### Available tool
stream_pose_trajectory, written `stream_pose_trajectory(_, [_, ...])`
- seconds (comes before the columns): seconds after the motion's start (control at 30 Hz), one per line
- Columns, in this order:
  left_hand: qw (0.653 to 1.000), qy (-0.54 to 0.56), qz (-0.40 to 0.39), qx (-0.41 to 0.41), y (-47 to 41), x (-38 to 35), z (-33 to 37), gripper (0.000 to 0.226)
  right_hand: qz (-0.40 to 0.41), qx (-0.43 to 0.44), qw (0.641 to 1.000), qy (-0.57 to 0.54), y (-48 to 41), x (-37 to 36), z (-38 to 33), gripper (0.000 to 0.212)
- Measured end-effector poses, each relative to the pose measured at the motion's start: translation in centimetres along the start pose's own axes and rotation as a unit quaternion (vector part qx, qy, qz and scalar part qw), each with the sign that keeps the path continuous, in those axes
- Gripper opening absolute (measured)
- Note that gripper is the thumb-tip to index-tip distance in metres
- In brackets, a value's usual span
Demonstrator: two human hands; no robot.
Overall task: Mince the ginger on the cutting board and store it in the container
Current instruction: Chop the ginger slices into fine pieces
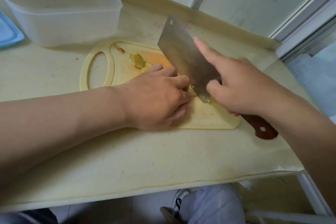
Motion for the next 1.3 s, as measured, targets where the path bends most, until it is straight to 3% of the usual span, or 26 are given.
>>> stream_pose_trajectory(0.17, [1.000, 0.000, 0.013, 0.006, 0.2, 0.2, -0.1, 0.060, 0.007, 0.002, 1.000, -0.016, -3.2, -0.1, -1.7, 0.094])
stream_pose_trajectory(0.43, [0.998, -0.007, 0.053, 0.013, 0.3, 0.8, 0.0, 0.061, 0.142, -0.034, 0.980, -0.137, 2.3, -0.5, 1.9, 0.094])
stream_pose_trajectory(0.6, [0.998, -0.005, 0.055, 0.010, 0.3, 0.7, -0.2, 0.060, 0.100, -0.036, 0.989, -0.106, 3.6, -0.1, 2.1, 0.094])
stream_pose_trajectory(0.77, [0.999, 0.009, 0.050, 0.017, 0.2, 0.6, -0.2, 0.061, 0.001, -0.034, 0.998, -0.049, 0.4, -0.2, 0.9, 0.094])
stream_pose_trajectory(0.9, [0.998, 0.015, 0.057, 0.014, 0.2, 0.7, -0.1, 0.059, 0.023, -0.033, 0.997, -0.066, -2.1, -0.1, -0.3, 0.093])
stream_pose_trajectory(1.07, [0.998, 0.012, 0.056, 0.016, 0.3, 0.7, -0.2, 0.059, 0.099, -0.032, 0.991, -0.081, 1.0, -0.1, 0.8, 0.093])
stream_pose_trajectory(1.3, [0.998, 0.017, 0.059, 0.015, 0.3, 0.6, -0.2, 0.061, -0.012, -0.039, 0.998, -0.044, 2.2, 0.0, 1.1, 0.093])
Point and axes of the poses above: each hand's wrist, its own y-axis away from the middle knuckle, its own x-axis out of the back of the hand, z = x × y, the point moved 8 cm from there along -y, towards the middle knuckle, and after that the axes turned 5 degrees about z, right-handed, at the moved point
